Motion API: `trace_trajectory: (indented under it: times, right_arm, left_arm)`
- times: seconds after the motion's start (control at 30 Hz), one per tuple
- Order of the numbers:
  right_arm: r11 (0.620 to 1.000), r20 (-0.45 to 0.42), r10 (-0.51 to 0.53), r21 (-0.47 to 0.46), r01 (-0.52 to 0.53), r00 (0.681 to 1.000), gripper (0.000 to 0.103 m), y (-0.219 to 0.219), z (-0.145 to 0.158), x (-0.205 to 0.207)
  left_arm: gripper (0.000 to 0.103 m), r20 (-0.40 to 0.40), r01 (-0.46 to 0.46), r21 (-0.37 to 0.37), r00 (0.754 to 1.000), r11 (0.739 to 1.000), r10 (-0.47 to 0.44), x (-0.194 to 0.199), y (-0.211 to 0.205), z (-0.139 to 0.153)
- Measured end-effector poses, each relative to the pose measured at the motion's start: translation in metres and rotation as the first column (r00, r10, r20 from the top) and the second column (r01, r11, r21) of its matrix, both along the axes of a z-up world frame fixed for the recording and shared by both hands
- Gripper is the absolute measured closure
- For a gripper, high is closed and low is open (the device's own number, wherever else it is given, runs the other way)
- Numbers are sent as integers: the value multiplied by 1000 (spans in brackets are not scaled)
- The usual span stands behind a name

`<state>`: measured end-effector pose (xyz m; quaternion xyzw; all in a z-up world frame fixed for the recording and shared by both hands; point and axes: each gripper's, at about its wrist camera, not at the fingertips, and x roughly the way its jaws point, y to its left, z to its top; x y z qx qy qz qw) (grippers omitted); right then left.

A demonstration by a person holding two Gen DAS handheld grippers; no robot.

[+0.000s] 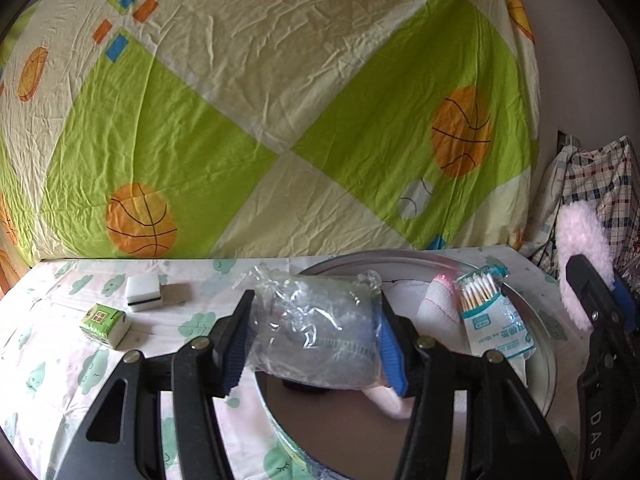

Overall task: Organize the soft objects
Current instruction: 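Carry the pink puff and clear bag up and over the round tin, then lower both items into the tin and open both tools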

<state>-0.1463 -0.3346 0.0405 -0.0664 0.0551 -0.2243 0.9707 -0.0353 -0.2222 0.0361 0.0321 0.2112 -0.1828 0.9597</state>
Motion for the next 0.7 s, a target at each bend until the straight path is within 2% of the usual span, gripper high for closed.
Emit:
trace_trajectory:
  times: [0.43,0.7]
  right_arm:
    - [1000,-71,-24,-18,23,997,83,-24,-5,19]
    - [1000,-135,-8,6,9,991,83,-32,-10,32]
  left_arm:
    - [48,-62,34,-3,997,999,-34,8,-29,-16]
    - [48,-82,41,-1,996,999,-41,14,-34,-21]
